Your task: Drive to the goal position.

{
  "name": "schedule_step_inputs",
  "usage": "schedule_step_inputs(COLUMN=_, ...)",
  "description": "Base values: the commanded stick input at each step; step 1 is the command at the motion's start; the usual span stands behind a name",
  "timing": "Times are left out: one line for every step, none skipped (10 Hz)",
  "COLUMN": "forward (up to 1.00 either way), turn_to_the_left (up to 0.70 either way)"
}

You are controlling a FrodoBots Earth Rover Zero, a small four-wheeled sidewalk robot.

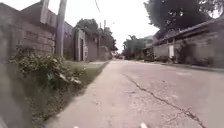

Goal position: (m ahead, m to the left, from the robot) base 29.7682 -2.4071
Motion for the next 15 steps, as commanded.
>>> schedule_step_inputs(forward=0.7, turn_to_the_left=0.0)
schedule_step_inputs(forward=0.7, turn_to_the_left=0.0)
schedule_step_inputs(forward=0.7, turn_to_the_left=0.0)
schedule_step_inputs(forward=0.7, turn_to_the_left=-0.1)
schedule_step_inputs(forward=0.7, turn_to_the_left=-0.23)
schedule_step_inputs(forward=0.7, turn_to_the_left=-0.02)
schedule_step_inputs(forward=0.7, turn_to_the_left=0.0)
schedule_step_inputs(forward=0.7, turn_to_the_left=0.0)
schedule_step_inputs(forward=0.7, turn_to_the_left=0.0)
schedule_step_inputs(forward=0.7, turn_to_the_left=0.0)
schedule_step_inputs(forward=0.7, turn_to_the_left=0.0)
schedule_step_inputs(forward=0.7, turn_to_the_left=0.0)
schedule_step_inputs(forward=0.7, turn_to_the_left=0.0)
schedule_step_inputs(forward=0.7, turn_to_the_left=0.0)
schedule_step_inputs(forward=0.7, turn_to_the_left=0.0)
